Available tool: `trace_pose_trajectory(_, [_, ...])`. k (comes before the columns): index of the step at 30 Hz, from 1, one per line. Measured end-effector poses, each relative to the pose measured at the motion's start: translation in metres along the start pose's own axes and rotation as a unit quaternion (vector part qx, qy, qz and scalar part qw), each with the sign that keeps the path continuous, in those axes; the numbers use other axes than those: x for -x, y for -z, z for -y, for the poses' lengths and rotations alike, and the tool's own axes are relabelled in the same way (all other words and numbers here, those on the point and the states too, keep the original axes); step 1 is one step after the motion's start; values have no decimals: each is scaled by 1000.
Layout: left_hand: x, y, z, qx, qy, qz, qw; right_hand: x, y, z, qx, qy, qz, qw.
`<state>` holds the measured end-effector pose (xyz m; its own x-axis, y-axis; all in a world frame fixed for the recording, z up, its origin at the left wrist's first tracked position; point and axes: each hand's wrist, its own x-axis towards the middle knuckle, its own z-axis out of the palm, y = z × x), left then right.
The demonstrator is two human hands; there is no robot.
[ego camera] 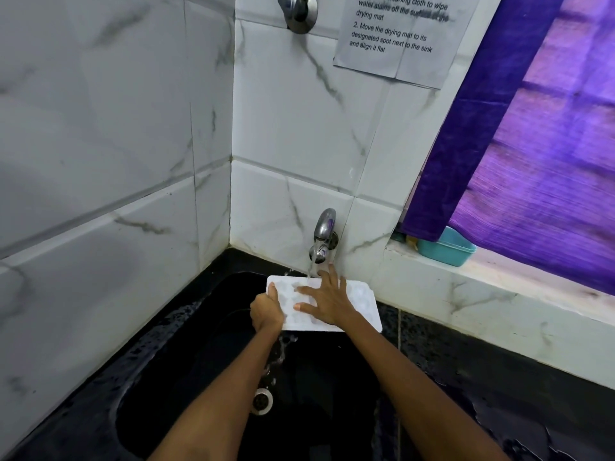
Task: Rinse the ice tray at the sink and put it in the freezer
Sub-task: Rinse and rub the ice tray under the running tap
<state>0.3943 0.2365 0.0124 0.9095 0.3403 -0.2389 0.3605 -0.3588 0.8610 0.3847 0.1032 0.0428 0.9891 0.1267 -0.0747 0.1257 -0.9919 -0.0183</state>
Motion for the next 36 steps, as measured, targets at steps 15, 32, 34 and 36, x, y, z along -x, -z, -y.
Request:
trace_pose_trajectory(15, [-2,9,4,44,34,-24,998,11,-9,19,-112,-99,-139,979])
trace_pose_trajectory(32, [5,23,6,31,33,-18,999,3,-5,19,-66,-86,-63,992])
trace_pose_trajectory(34, [8,21,5,32,28,-15,999,1,-6,22,-12,-74,-78,994])
trace_pose_trajectory(36, [6,23,5,45,36,-15,998,0,-5,24,-53,-63,-76,994])
